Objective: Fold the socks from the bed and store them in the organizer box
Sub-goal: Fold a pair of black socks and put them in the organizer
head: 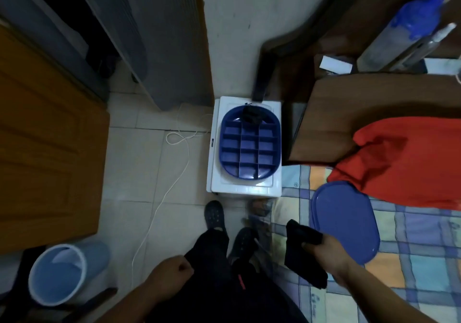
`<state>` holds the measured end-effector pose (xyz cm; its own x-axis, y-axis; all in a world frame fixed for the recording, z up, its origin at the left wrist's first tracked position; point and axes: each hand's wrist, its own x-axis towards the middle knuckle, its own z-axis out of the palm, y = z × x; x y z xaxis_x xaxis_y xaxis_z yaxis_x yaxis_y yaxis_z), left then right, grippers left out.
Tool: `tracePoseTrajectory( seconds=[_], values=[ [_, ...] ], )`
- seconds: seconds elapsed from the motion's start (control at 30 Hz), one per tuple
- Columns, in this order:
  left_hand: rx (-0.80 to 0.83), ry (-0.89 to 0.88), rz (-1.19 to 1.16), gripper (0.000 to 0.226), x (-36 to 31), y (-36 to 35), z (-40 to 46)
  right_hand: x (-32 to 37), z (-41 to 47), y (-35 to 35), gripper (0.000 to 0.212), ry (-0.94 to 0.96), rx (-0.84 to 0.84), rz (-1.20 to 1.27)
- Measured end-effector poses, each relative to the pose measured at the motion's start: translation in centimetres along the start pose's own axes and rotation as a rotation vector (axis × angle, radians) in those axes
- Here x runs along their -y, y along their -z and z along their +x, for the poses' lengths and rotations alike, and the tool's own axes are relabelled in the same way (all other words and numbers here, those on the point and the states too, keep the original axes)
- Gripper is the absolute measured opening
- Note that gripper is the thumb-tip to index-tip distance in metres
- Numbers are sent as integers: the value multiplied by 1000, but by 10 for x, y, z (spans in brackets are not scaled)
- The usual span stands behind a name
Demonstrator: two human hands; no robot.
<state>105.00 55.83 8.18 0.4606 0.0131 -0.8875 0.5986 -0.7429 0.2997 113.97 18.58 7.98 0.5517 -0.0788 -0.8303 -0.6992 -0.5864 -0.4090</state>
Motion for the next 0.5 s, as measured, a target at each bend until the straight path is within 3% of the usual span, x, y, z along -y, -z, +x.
tracePoseTrajectory(
  seconds=[0.27,0.37,0.5],
  values=[
    [111,-9,27,16,-6,67,66,61,42,-24,7,-25,-20,-41],
    [62,19,-10,17,-23,95,116,90,79,-30,11,9,-43,-2],
    [-47,50,-224,20,-62,124,189,118,143,-37,15,67,-66,14]
  ],
)
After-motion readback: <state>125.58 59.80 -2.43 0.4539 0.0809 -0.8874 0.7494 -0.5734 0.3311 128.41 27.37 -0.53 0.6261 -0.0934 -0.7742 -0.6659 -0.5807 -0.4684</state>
